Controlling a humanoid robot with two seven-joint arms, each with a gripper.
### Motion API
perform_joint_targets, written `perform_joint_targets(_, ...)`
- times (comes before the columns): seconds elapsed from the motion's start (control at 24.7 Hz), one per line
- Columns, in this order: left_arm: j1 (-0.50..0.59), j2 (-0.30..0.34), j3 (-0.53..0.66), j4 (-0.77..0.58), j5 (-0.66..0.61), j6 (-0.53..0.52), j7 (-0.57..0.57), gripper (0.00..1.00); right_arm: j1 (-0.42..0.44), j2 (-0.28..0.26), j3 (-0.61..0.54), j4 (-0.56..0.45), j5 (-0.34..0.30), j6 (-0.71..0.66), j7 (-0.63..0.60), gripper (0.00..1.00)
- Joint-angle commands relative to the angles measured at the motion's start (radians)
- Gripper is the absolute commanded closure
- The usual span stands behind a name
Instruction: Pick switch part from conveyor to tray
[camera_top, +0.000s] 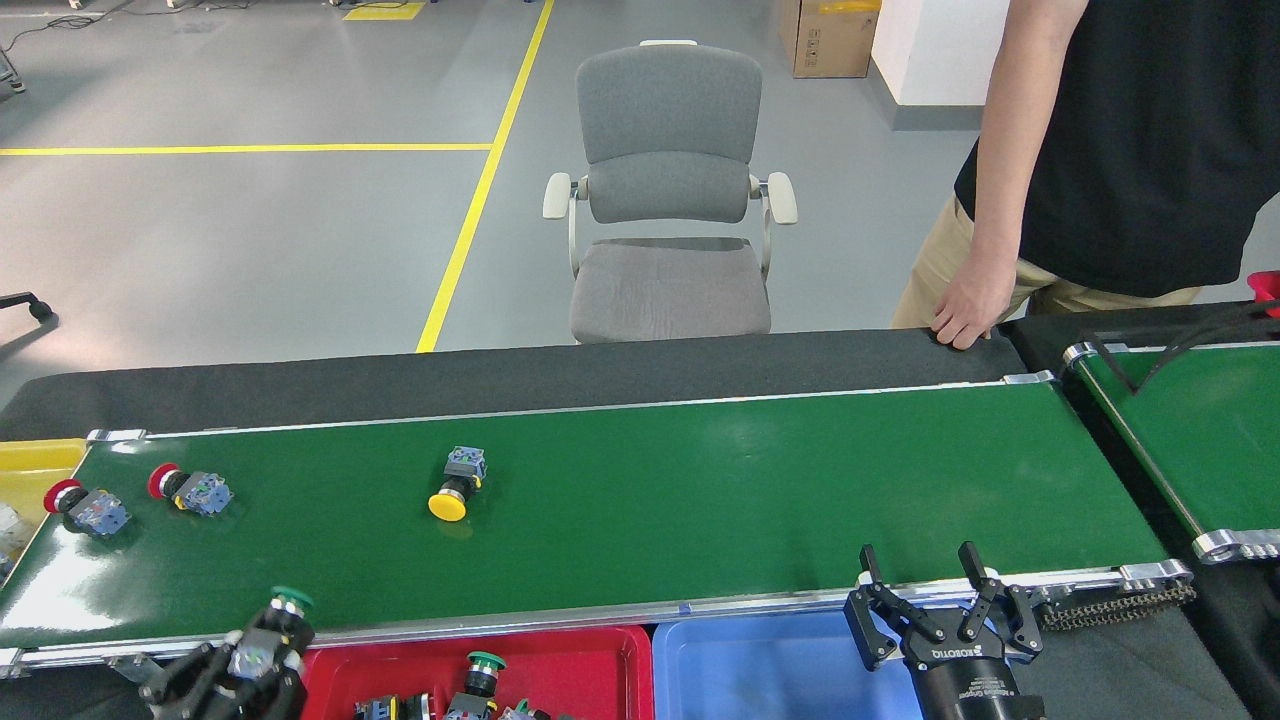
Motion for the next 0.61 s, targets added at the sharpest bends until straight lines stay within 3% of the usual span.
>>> perform_joint_targets(0.0,0.007,-0.014,0.002,-0.032,0.006,-0.015,0.001,0.0,-0.006,-0.012,-0.002,-0.015,-0.001,-0.008,-0.014,0.0)
perform_joint_targets(0.2,-0.008,-0.025,0.036,-0.029,0.006,-0.015,0.006,0.0,-0.011,-0.015,-0.002,-0.018,-0.001,-0.008,-0.016,0.0)
perform_joint_targets(0.37,-0.05,-0.008,0.16,-0.006,0.0,0.216,0.006,0.0,-0.009,-0.041,-0.002,-0.013,-0.003,-0.009,-0.017,0.0)
perform_joint_targets(0.57,-0.05,0.05,0.206,0.049,0.001,0.238,0.009,0.0,-0.011,-0.038,-0.002,-0.015,-0.001,-0.008,-0.016,0.0)
